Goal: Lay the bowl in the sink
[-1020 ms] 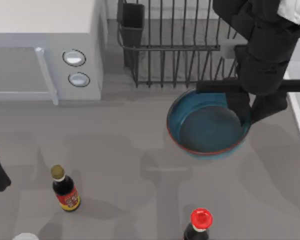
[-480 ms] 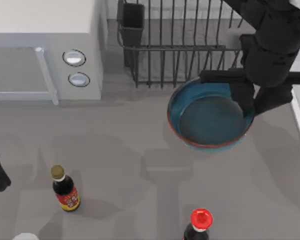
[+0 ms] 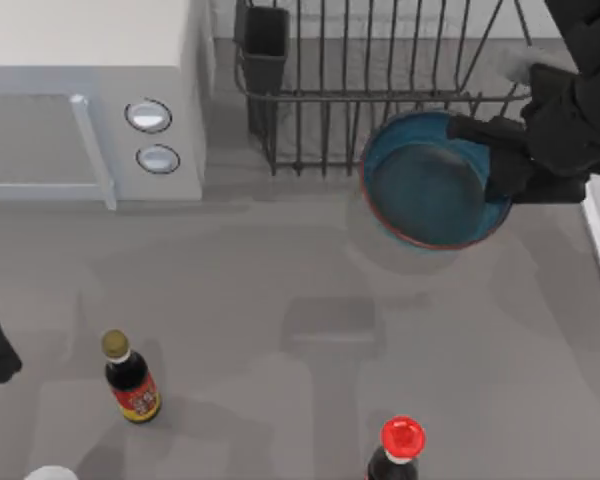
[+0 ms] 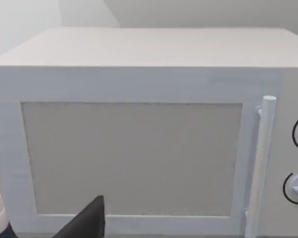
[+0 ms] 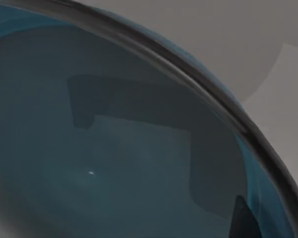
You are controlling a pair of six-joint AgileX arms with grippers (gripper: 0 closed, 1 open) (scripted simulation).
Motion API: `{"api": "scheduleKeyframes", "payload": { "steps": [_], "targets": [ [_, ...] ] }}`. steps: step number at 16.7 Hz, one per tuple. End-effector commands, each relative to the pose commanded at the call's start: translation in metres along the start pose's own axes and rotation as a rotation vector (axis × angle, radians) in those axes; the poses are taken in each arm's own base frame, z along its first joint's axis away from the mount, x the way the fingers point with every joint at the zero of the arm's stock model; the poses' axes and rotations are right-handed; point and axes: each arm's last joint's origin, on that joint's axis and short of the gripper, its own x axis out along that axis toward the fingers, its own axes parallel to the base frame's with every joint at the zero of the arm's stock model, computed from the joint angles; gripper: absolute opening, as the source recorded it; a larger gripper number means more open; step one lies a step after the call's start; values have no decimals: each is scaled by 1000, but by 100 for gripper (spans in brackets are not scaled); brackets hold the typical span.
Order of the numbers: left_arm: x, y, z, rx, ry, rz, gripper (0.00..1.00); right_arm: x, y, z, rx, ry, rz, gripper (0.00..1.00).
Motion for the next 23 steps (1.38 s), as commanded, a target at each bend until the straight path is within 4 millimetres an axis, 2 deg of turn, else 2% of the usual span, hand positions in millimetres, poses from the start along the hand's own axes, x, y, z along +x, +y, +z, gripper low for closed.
{"api": "scheduleKeyframes", "payload": {
  "steps": [3,6,9,12,15,18,20,23],
  "targets": [
    [0,0,0,0,0,0,100,22,-55,9,7,-175,98,0],
    [0,0,0,0,0,0,100,31,-117,6,-15,-412,148,0],
    [0,0,0,0,0,0,100,18,-171,-7,-73,-690,131,0],
    [0,0,0,0,0,0,100,-10,-210,-24,-150,-958,49,0],
    [0,0,0,0,0,0,100,-44,-234,-40,-220,-1173,-67,0],
    [0,0,0,0,0,0,100,-70,-246,-52,-269,-1306,-162,0],
    [0,0,0,0,0,0,100,-78,-249,-56,-281,-1338,-190,0],
    [0,0,0,0,0,0,100,-78,-249,-56,-281,-1339,-190,0]
  ]
}}
